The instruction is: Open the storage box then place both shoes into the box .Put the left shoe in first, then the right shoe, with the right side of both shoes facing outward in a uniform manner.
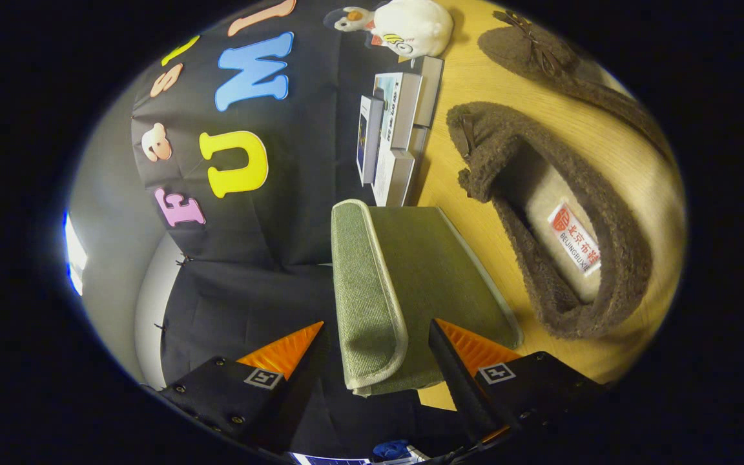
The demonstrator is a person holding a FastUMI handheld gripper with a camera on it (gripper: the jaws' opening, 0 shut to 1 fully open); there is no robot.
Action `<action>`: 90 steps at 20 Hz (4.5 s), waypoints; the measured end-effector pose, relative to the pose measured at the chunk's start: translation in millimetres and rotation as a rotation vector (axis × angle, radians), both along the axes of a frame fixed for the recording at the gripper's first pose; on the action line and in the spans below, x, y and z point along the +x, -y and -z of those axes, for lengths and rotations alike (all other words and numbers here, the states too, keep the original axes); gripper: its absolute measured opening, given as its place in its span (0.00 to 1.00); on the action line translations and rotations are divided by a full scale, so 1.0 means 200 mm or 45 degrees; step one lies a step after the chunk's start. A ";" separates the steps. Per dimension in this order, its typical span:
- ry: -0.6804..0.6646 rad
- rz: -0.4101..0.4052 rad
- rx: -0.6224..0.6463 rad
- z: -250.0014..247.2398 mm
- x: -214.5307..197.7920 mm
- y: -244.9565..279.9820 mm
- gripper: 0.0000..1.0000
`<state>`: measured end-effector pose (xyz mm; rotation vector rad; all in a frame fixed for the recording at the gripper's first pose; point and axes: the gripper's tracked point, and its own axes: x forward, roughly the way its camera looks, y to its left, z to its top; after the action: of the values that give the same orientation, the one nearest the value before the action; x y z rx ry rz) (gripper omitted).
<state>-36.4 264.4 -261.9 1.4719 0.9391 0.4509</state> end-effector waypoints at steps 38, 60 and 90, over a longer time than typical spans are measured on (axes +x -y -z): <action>0.509 -0.235 -0.189 -0.85 0.16 -0.35 0.00; 0.994 -0.663 -0.616 -1.04 0.00 -1.24 0.41; 0.719 -0.300 -1.424 -0.30 0.43 0.45 0.98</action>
<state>50.2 174.4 -201.7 0.1928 0.6940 0.3729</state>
